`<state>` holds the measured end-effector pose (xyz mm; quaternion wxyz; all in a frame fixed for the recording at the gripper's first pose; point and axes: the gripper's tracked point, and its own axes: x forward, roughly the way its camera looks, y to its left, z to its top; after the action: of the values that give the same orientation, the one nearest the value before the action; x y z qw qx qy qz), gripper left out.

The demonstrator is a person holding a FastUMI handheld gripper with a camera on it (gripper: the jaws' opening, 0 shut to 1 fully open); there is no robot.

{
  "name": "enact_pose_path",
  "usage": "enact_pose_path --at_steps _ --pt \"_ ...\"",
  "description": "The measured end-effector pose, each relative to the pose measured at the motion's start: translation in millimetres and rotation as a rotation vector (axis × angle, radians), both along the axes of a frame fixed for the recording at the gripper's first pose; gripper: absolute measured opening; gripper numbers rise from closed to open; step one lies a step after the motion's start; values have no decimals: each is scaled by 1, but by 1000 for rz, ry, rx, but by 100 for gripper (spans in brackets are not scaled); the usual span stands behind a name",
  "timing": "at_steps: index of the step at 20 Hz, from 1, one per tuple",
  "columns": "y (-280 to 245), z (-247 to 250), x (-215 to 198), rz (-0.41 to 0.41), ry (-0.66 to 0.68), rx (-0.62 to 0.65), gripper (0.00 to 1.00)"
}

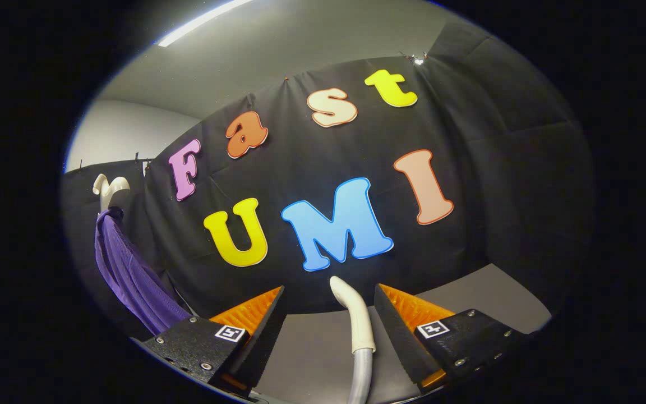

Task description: Iron the clothes twice with a garment steamer, once on the left side and once on the right side.

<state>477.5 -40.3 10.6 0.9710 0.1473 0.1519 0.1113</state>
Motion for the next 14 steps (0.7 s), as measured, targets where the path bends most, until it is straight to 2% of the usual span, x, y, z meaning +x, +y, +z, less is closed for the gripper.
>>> enact_pose_path --at_steps 4,8,14 --pt "-11 -34 37 8 78 63 95" --pt "2 -63 51 106 215 220 95" --pt "1 -101 70 133 345 300 95"
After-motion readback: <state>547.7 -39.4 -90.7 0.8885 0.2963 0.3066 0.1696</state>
